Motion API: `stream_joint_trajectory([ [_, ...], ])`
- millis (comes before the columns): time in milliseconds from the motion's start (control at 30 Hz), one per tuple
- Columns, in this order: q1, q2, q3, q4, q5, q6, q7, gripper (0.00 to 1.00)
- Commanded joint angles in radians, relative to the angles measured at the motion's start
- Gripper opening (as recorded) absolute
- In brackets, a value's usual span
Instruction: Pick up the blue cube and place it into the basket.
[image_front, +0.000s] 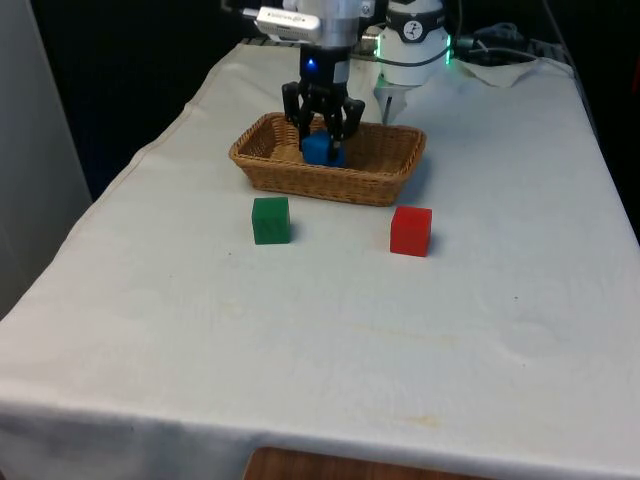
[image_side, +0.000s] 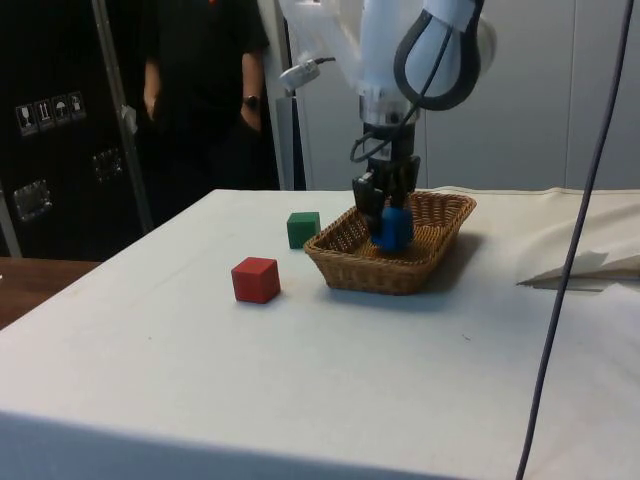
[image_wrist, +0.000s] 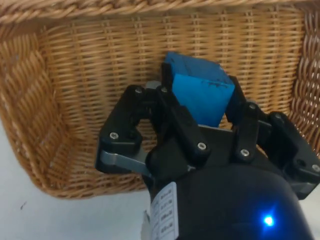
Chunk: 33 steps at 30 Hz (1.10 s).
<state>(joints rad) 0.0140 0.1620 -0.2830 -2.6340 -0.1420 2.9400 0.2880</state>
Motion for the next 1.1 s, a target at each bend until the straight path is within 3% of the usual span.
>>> stream_joint_trajectory([
  [0,0.003,0.01,-0.017,0.001,-0.02,0.02,0.008,0.03],
  [67,0.005,0.008,-0.014,0.0,-0.014,0.019,0.006,0.03],
  [100,0.0,0.01,-0.004,0.0,0.0,0.013,-0.002,0.03],
  [133,0.005,0.007,-0.012,-0.001,-0.011,0.017,0.006,0.03],
  [267,0.004,0.008,-0.009,-0.001,-0.007,0.015,0.004,0.03],
  [333,0.004,0.008,-0.008,0.0,-0.006,0.014,0.003,0.18],
  [600,0.004,0.009,-0.007,0.0,-0.005,0.013,0.003,0.96],
  [633,0.004,0.009,-0.007,0.0,-0.004,0.013,0.003,1.0],
  [1000,0.001,0.002,-0.004,0.009,0.0,0.009,0.002,1.0],
  [1067,0.001,-0.027,0.0,0.021,0.008,-0.029,0.007,1.0],
])
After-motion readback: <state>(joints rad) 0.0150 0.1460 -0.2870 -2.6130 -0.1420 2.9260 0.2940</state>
